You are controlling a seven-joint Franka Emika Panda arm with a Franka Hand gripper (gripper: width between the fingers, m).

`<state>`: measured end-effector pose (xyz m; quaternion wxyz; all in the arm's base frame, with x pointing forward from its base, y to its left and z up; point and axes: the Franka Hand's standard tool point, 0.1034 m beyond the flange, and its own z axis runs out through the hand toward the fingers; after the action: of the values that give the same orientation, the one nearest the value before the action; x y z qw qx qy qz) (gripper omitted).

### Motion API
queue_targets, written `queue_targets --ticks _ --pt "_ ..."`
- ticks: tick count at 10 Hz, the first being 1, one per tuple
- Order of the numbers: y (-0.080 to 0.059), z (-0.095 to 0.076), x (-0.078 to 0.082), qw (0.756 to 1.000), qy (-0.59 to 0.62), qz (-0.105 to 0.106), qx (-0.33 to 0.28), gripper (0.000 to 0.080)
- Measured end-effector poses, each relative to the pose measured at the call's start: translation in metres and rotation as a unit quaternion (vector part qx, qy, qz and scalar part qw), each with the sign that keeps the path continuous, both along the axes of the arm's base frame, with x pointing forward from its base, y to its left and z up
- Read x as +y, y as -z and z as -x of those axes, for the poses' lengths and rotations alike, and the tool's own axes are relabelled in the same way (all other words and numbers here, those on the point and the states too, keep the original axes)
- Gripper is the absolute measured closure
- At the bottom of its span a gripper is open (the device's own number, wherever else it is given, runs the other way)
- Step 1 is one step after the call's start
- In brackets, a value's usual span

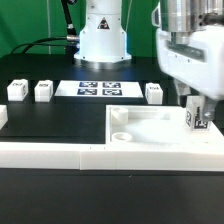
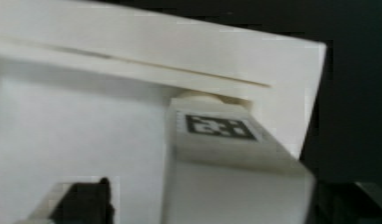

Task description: Assemble square table

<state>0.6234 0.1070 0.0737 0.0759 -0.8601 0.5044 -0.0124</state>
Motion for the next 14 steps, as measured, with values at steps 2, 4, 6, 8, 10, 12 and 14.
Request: queue_targets --ticks 2,4,6,8,10,12,14 --pt "0.001 0.0 -0.002 0.997 -0.075 0.008 -0.009 0.0154" --pt "0.001 0.0 -0.003 0.99 -0.141 0.015 -0.016 0.0151" --pt "0.0 -0.002 -0.002 0.959 -0.28 0.04 -0.029 0.0151" --pt "-0.005 -0.008 0.004 0.906 -0.416 0.065 -0.043 0.0151" --pt "-0.003 -0.01 0.002 0.846 -0.526 0.076 -0.046 0.0151" --pt "0.001 -0.006 0.002 0.819 -0.565 0.082 -0.049 0.0151" --pt "0.001 -0.007 0.0 0.827 -0.554 0.081 -0.048 0.0282"
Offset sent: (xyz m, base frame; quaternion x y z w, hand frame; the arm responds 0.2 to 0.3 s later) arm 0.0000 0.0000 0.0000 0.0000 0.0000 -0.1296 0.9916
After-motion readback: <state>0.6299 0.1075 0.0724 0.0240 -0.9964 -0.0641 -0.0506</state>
